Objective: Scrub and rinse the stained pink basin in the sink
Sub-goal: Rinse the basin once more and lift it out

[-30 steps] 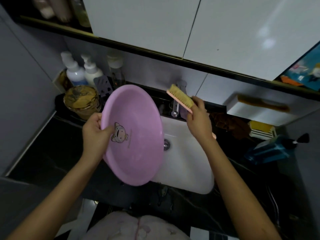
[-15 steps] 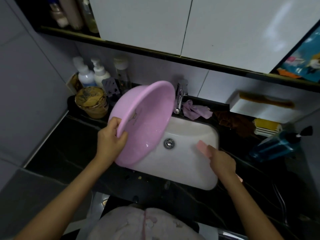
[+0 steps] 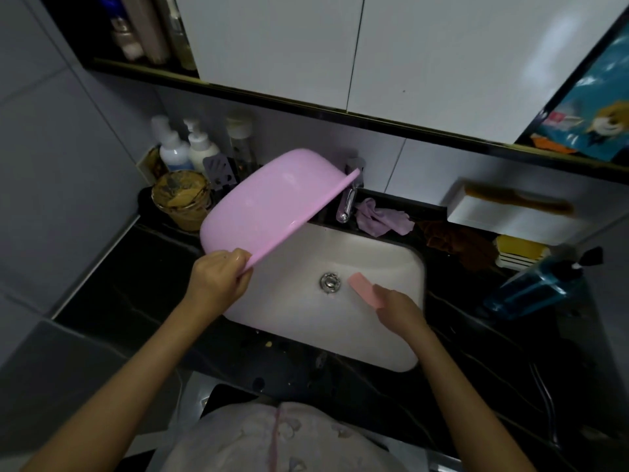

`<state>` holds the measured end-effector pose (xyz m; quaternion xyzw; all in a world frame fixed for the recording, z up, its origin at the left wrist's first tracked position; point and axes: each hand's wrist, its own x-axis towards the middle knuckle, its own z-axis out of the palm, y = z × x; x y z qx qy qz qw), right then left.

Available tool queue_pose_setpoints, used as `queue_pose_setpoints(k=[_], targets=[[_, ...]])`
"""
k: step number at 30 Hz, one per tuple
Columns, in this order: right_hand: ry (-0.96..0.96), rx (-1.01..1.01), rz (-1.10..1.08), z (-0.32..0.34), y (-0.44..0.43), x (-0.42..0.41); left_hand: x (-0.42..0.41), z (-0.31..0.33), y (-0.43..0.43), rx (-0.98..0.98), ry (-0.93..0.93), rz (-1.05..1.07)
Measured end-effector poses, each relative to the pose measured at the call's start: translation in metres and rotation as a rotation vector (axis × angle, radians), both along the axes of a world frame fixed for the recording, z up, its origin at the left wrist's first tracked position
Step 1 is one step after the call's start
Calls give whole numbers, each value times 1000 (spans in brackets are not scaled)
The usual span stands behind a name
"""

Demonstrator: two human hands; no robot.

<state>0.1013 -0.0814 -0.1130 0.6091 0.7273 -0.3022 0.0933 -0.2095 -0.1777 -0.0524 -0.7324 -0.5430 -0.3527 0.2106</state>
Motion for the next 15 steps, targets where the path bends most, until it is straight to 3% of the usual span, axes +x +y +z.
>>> queue_pose_setpoints(k=[2,4,6,8,10,13,15], targets=[[107,76,15,1,-1,0,2,2,-1,-18,-28,1],[202,315,13,3,-11,-3,7,3,-4,-66,-153,58],[164,536,-15,-1,-21,-6,12,3,-7,-109,-345,149],[-41,460,111,-7,-21,-1,19,3,-10,-146,-553,207],[-203,164,194,-12,-21,6,24,5,-10,-174,-654,250],[-48,385,8,-20,-20,11,27,6,-12,-172,-655,265],[-117,269,104,-24,-18,16,29,8,-14,-164,-663,258]])
